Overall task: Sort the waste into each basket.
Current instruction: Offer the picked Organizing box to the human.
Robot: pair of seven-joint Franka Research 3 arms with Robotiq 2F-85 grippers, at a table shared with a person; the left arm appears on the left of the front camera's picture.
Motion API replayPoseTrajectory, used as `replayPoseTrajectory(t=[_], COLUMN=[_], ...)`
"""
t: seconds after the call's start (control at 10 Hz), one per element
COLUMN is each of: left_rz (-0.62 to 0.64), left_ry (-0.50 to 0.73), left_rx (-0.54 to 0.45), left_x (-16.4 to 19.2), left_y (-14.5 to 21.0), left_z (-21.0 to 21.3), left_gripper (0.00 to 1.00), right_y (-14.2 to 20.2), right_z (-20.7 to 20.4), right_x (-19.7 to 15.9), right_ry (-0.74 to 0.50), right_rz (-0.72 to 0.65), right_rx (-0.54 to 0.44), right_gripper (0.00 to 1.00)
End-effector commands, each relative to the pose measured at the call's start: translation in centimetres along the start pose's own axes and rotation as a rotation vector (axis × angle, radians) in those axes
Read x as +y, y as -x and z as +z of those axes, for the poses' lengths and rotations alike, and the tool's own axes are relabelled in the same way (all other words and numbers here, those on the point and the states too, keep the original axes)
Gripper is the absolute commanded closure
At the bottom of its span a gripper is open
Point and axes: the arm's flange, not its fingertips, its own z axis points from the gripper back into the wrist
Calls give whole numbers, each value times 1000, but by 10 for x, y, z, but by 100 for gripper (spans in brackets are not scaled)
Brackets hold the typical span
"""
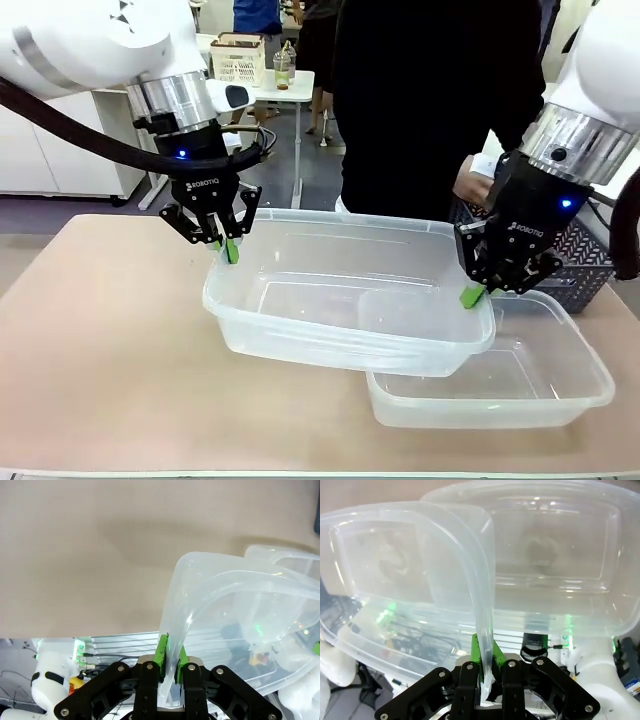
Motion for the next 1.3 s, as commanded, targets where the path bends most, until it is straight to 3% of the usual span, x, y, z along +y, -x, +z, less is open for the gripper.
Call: replayPoseTrajectory(t=[0.0, 1.2], left_rz=[8, 8], left_ry=[-3, -3], left_rx=[-6, -6], left_x=[2, 2], left_y=[-1, -1], left_z=[1, 1], left_gripper=[93, 93], right_y=[3, 3], right_z=[6, 6], right_x=[0, 0], right_ry=[-20, -20], right_rz=[13, 13], right_rx=[-5, -5], right_gripper=[94, 94])
